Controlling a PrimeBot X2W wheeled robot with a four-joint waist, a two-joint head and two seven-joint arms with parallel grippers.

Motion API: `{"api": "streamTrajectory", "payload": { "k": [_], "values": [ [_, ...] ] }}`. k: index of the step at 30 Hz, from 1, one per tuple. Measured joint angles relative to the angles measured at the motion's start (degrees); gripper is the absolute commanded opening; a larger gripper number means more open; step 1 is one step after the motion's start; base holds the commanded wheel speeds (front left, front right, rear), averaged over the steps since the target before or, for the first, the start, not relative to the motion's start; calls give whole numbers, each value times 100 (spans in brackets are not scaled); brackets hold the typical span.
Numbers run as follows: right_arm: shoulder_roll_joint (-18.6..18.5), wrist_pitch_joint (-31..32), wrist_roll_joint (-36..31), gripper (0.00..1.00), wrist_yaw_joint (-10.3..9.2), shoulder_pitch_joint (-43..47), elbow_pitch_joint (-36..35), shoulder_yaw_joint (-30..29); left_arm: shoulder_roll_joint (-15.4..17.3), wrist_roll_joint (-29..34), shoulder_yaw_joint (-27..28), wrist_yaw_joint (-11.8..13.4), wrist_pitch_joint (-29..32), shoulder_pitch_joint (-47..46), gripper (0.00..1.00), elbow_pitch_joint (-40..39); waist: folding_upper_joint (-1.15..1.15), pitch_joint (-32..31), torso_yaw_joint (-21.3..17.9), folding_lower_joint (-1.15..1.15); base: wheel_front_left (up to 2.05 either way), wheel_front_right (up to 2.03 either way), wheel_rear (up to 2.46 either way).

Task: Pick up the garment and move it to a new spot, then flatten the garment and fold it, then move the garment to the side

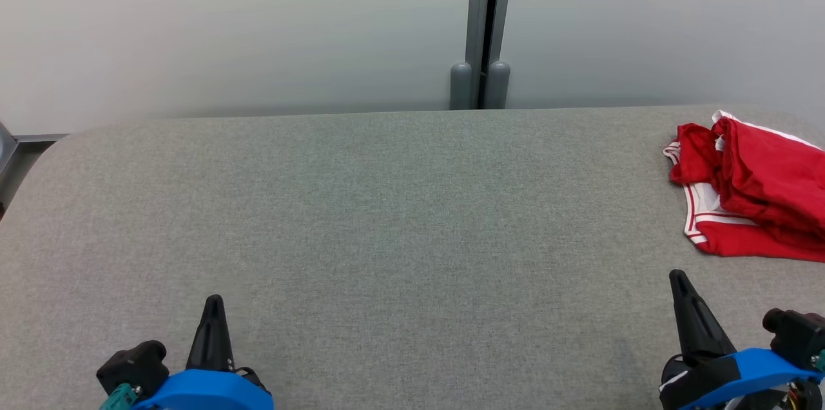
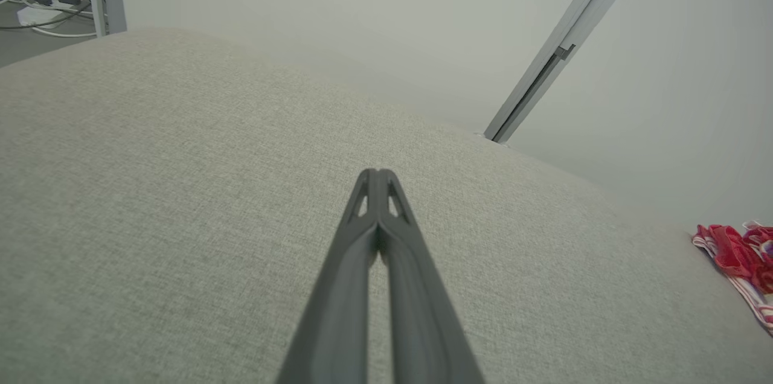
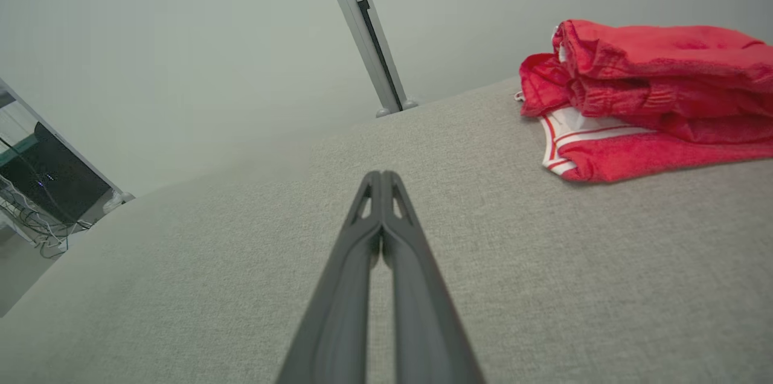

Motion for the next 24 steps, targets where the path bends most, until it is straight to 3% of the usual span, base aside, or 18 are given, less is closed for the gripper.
{"api": "streamTrajectory", "payload": {
  "k": [24],
  "values": [
    [-1, 222, 2234, 0, -1, -230, 259, -44, -135, -1967, 499, -372, 499, -225, 0, 0, 0, -16, -13, 0, 0, 0, 0]
  ]
}}
